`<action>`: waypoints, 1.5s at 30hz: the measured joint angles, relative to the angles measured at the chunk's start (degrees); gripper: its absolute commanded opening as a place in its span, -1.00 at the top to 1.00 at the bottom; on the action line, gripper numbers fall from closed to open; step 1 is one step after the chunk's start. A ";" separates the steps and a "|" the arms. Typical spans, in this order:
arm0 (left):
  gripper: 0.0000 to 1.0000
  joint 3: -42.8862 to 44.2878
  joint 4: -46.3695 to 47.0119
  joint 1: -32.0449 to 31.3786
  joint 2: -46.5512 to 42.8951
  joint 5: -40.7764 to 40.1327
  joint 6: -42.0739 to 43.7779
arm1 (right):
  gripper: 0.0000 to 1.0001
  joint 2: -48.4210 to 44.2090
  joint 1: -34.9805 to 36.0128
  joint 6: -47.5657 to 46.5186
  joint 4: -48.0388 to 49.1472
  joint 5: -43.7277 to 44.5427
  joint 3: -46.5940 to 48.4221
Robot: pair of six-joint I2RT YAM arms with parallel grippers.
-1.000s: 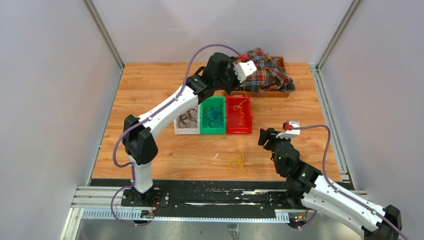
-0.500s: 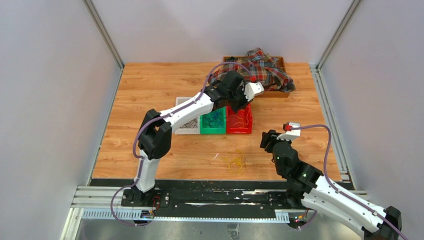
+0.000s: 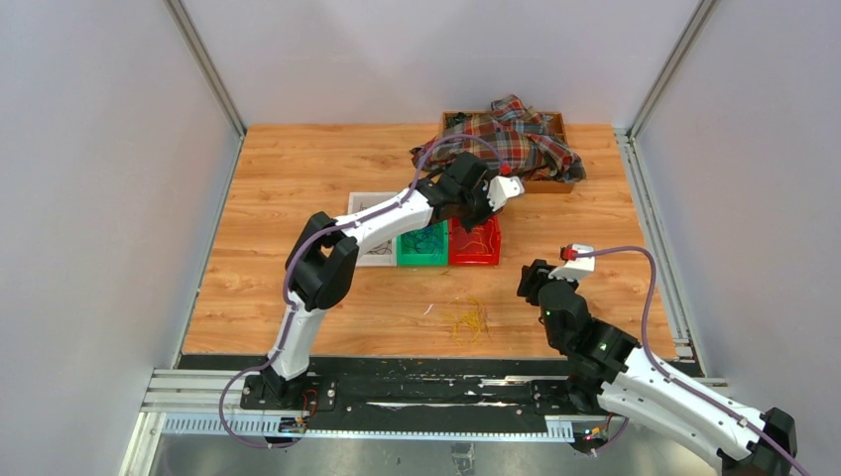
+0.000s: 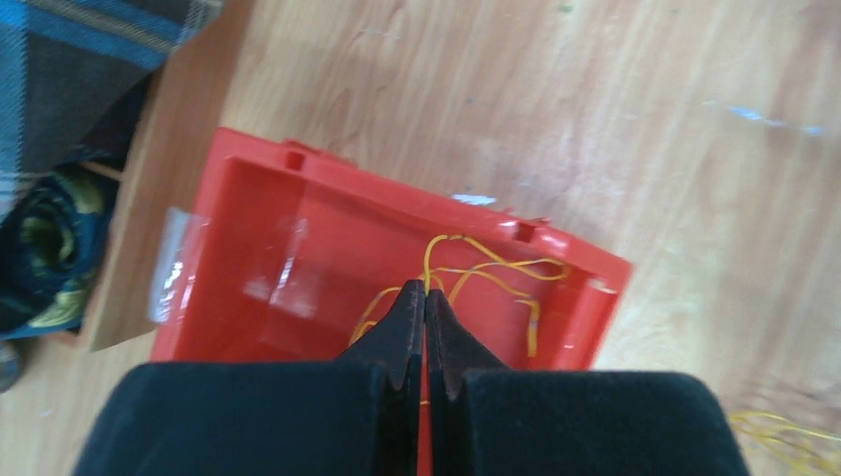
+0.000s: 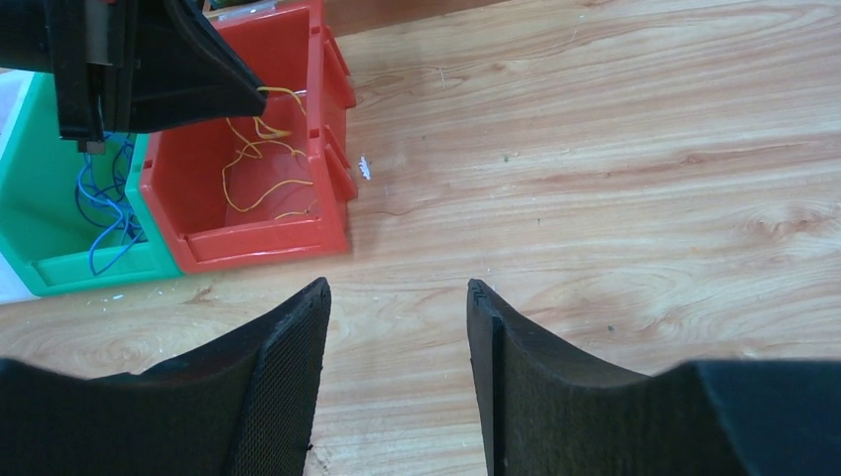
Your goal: Untangle the cables
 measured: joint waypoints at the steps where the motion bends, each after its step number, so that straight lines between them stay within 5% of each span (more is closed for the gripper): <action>1: 0.99 -0.44 0.72 0.00 -0.02 -1.55 0.85 | -0.09 0.17 0.00 0.11 -0.02 -0.07 0.00; 8: 0.82 -3.41 3.93 0.00 0.61 -10.56 7.37 | -0.15 4.59 -0.02 0.76 -0.26 -0.63 0.87; 12: 0.15 -3.32 3.50 0.00 0.72 -11.23 8.46 | -0.34 6.97 -0.02 0.70 -0.39 -1.64 2.73; 23: -0.88 -0.96 -1.16 0.00 0.57 -11.41 9.88 | -0.48 9.49 -0.09 -0.31 -0.90 -12.92 4.63; 38: -0.99 -0.50 -11.15 2.38 -12.92 -2.80 12.35 | -0.49 8.28 -1.46 0.07 -5.25 -17.94 6.84; 45: -0.98 1.31 -16.98 3.17 -11.78 2.51 8.13 | -0.14 13.03 -4.70 -2.27 -3.74 -22.73 8.33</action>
